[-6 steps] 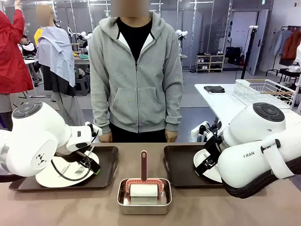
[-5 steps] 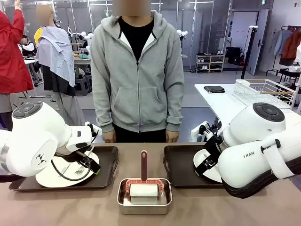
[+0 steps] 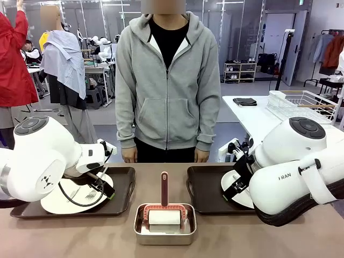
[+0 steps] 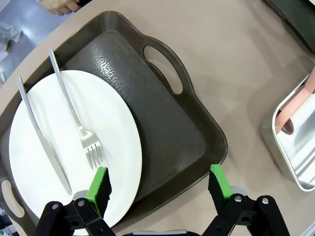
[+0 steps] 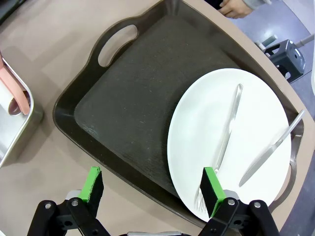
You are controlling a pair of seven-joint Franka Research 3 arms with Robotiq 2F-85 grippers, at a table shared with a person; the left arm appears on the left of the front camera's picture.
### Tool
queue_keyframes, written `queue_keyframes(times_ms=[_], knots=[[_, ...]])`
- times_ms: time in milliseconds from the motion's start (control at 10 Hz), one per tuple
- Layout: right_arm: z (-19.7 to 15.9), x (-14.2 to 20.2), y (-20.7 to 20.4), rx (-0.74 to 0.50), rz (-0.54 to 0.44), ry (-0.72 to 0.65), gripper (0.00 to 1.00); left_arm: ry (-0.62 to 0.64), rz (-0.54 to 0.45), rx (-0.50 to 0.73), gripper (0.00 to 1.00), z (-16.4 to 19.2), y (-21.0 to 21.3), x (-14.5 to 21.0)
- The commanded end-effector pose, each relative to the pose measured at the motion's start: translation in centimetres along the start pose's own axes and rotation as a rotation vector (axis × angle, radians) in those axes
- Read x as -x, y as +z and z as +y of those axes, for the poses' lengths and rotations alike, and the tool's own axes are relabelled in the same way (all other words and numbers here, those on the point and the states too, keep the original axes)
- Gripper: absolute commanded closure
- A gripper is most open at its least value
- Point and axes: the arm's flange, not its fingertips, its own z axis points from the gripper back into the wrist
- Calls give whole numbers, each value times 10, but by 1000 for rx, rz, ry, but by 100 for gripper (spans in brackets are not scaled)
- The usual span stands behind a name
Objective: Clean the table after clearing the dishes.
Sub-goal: When the left (or right) Handle tray is removed, use the left hand (or right hand) to clean the left (or right) side of the table with the Lint Roller.
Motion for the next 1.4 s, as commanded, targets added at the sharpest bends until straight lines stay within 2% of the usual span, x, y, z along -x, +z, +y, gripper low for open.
queue_keyframes(times_ms=[0,400,500,600,800,900,1000,1100,1200,1300], knots=[[1,0,0,-1,0,0,0,0,0,0,0,0,0,0],[0,0,0,0,0,0,0,0,0,0,0,0,0,0],[-12,-16,2,4,16,1,0,-32,-6,-15,0,10,4,-13],[-28,-34,9,-46,31,-21,0,-14,7,41,0,22,11,-28],[-69,-64,32,-268,78,-54,0,44,12,252,0,56,37,-55],[-98,-73,40,-424,89,-114,0,90,-15,426,0,83,51,-62],[-132,-72,50,-579,49,-240,0,189,-96,630,0,118,66,-59],[-159,-56,60,-676,-28,-375,0,319,-226,808,0,154,81,-40],[-182,-27,69,-729,-114,-493,0,451,-350,864,0,188,91,-7],[-198,4,78,-778,-195,-599,0,557,-424,883,0,209,96,23]])
